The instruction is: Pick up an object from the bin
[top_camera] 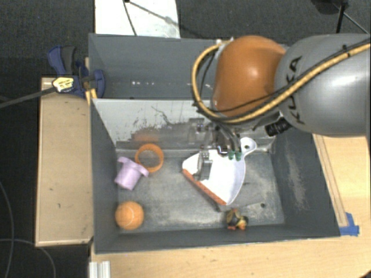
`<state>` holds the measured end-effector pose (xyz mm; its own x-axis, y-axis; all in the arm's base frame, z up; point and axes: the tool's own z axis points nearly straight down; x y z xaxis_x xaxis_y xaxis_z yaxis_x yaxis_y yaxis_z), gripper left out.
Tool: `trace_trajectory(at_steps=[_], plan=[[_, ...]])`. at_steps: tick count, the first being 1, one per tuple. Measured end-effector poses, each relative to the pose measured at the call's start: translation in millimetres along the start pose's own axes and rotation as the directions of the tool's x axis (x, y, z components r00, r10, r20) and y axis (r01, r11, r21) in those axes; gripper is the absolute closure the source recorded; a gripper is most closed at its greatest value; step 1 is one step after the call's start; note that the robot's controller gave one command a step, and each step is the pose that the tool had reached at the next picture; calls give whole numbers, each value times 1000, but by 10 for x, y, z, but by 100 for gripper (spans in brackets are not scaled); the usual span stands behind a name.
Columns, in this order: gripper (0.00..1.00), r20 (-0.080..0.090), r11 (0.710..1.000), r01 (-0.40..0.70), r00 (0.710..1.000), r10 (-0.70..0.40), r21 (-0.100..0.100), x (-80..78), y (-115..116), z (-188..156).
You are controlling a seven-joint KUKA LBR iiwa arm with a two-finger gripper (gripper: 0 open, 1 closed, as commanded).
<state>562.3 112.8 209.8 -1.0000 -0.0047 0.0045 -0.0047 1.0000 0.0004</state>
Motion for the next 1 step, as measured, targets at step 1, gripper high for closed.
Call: trace_trajectory(at_steps=[1], plan=[[0, 8, 1000, -4, 1000, 4, -1, -13, -8, -49]])
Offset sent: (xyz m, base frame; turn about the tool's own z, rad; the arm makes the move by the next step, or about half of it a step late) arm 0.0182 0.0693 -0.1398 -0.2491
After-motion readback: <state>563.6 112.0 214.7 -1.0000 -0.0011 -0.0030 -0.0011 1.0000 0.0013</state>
